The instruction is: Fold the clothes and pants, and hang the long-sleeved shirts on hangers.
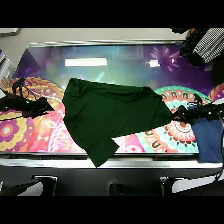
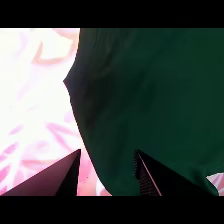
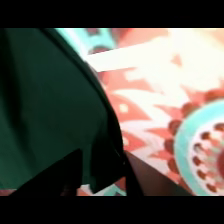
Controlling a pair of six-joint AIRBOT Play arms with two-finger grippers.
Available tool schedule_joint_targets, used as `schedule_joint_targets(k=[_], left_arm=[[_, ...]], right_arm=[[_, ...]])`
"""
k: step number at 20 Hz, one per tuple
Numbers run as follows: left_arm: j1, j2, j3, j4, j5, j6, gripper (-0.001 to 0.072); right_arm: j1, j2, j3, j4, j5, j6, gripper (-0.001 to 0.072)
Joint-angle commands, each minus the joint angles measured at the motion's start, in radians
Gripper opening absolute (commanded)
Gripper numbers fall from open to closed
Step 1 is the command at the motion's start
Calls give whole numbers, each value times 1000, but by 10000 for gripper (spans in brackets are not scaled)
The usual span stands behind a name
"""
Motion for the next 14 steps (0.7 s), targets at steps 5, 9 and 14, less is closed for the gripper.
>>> schedule_joint_targets(k=[5,9,14], left_arm=[[36,93,-256,-105,8,82,395],[-17,103,-447,-187,32,108,395],[-152,98,-555,-228,145,100,395]], right_arm=[[24,37,-14,-7,40,-11,35],[24,86,-14,11,61,-10,34],[24,145,-14,44,89,5,34]])
